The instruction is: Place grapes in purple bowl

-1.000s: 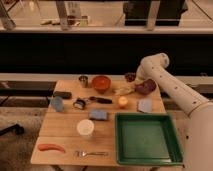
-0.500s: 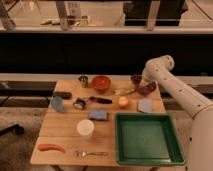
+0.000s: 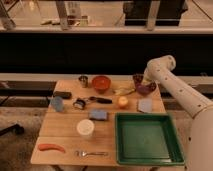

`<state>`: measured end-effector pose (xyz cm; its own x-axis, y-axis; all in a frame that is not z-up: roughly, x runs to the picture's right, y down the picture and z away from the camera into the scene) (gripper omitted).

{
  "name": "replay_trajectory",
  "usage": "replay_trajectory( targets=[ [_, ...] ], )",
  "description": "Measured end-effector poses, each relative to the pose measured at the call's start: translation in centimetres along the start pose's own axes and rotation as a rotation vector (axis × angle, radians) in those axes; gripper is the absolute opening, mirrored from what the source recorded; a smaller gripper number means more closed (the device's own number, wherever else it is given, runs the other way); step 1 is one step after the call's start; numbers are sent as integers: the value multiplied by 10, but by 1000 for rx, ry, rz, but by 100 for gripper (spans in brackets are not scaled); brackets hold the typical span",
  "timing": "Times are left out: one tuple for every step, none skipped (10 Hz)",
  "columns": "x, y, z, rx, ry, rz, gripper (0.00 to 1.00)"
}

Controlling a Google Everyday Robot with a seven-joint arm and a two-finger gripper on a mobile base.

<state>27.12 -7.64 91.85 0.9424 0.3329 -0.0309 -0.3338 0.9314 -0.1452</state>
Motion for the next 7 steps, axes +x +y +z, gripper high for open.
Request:
replay_trajectory(
  targets=[
    [-1, -4, 1, 3, -1, 2, 29],
    [0, -6, 1, 6, -1, 4, 29],
    [1, -8, 2, 7, 1, 5, 29],
    [1, -11, 3, 9, 1, 6, 29],
    [-1, -13, 5, 9, 0, 10, 29],
    [-2, -15, 6, 9, -3, 16, 29],
    [0, -16, 7, 9, -2, 22, 32]
  ],
)
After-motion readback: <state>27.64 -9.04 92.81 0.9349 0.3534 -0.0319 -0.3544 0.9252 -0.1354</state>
